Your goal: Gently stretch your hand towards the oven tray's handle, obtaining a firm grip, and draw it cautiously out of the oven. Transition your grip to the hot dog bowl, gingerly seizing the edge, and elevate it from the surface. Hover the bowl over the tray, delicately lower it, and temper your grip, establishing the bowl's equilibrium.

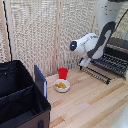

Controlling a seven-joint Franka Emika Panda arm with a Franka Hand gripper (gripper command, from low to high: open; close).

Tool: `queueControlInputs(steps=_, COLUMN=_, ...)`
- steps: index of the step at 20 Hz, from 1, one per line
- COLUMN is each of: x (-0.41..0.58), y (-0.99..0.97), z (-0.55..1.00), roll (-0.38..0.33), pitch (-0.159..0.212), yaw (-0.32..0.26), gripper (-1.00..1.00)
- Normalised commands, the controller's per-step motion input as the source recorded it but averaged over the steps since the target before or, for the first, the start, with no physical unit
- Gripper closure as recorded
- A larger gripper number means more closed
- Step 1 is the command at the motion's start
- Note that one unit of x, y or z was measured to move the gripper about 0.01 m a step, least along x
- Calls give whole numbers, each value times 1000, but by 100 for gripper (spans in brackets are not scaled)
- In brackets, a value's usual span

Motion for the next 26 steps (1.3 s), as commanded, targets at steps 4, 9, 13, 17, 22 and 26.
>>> queueControlInputs(steps=4, x=-221, y=-707, z=0, roll=-44, pitch=0, yaw=130, gripper=-100)
queueControlInputs(steps=9, x=-102, y=-685, z=50, roll=23, pitch=10, yaw=160, gripper=-100)
queueControlInputs(steps=13, x=-71, y=-641, z=176, roll=28, pitch=13, yaw=135, gripper=-100)
queueControlInputs(steps=17, x=0, y=-444, z=56, roll=27, pitch=9, yaw=34, gripper=-100)
queueControlInputs(steps=22, x=0, y=-377, z=1, roll=76, pitch=11, yaw=25, gripper=100)
queueControlInputs(steps=26, x=0, y=-294, z=19, roll=78, pitch=1, yaw=11, gripper=100)
